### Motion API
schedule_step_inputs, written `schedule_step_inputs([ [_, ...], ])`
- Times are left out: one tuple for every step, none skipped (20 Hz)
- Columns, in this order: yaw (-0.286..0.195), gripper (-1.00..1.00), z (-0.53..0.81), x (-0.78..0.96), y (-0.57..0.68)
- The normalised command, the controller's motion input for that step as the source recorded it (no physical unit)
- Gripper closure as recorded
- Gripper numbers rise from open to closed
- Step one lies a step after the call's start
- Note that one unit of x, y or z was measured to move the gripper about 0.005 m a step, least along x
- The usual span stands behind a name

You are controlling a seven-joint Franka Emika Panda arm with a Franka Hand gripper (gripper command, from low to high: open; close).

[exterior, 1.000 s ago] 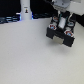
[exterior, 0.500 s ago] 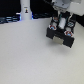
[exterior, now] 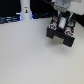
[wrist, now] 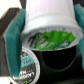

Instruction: Open the kcup holder, insert the kcup into the holder, and close the kcup holder

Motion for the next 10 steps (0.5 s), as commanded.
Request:
schedule_step_inputs([
  [-0.002,1.0,-0.01,-0.1,-0.1],
  [-0.005,1.0,-0.02,-0.07,-0.08],
  [0.003,1.0,-0.07,-0.03,-0.02],
  [0.003,1.0,-0.07,-0.02,-0.05],
  [0.005,1.0,-0.06,-0.01,-0.01],
  [0.01,1.0,-0.3,0.07,-0.07],
  [0.031,1.0,-0.02,-0.1,0.0],
  [0.003,1.0,-0.13,-0.06,-0.07],
  [0.014,1.0,-0.05,-0.11,-0.03],
  [0.019,1.0,-0.03,-0.14,-0.02],
])
